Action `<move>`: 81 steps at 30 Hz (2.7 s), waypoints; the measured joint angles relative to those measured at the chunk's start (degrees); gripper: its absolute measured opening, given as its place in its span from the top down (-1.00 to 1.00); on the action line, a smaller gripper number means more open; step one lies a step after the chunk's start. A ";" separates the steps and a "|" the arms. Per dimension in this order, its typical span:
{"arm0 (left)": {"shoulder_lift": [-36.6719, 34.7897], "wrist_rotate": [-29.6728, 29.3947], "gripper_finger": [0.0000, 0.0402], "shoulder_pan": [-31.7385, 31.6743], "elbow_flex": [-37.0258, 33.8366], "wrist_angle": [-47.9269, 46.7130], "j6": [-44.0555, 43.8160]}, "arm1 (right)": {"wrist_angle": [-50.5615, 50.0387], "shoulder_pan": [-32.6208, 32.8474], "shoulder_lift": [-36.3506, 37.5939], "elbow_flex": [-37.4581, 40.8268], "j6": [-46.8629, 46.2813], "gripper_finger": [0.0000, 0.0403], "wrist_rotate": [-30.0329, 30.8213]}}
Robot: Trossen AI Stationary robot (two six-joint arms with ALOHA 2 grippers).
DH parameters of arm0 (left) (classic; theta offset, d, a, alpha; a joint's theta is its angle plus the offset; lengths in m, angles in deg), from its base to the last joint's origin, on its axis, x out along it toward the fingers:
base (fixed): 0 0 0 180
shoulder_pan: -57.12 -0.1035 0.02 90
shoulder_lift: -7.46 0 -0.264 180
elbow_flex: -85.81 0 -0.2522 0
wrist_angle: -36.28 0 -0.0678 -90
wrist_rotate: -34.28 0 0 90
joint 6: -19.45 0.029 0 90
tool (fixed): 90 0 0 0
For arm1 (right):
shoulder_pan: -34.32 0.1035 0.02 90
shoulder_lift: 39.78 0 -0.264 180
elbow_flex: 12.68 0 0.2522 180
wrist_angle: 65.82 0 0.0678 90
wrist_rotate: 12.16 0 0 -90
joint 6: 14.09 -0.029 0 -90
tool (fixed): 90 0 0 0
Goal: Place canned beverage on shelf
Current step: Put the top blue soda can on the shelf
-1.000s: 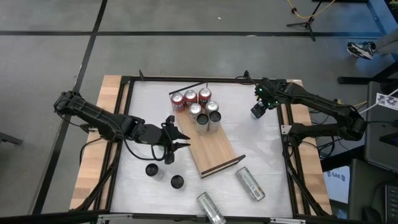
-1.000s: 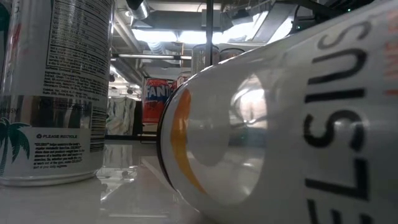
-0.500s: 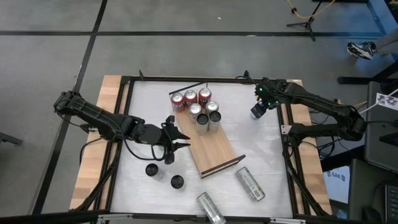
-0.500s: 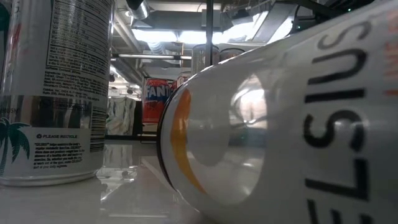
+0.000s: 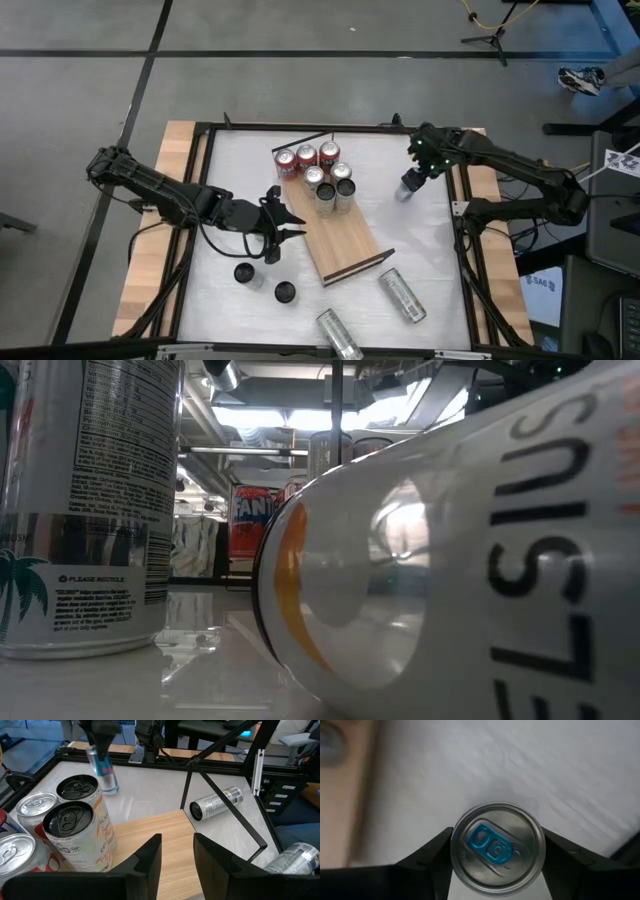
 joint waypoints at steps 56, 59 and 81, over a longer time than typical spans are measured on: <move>0.00 -0.90 0.48 -0.02 0.02 0.04 0.00 | -5.09 50.17 -24.76 -32.03 -32.98 -0.16 9.89; 0.00 -0.90 0.48 -0.02 0.02 0.04 -0.02 | -5.07 50.58 -24.74 -32.05 -35.03 -0.16 9.95; 0.00 -0.85 0.48 0.00 0.02 0.04 -0.02 | -5.80 53.94 -26.92 -32.09 -41.49 -0.16 13.36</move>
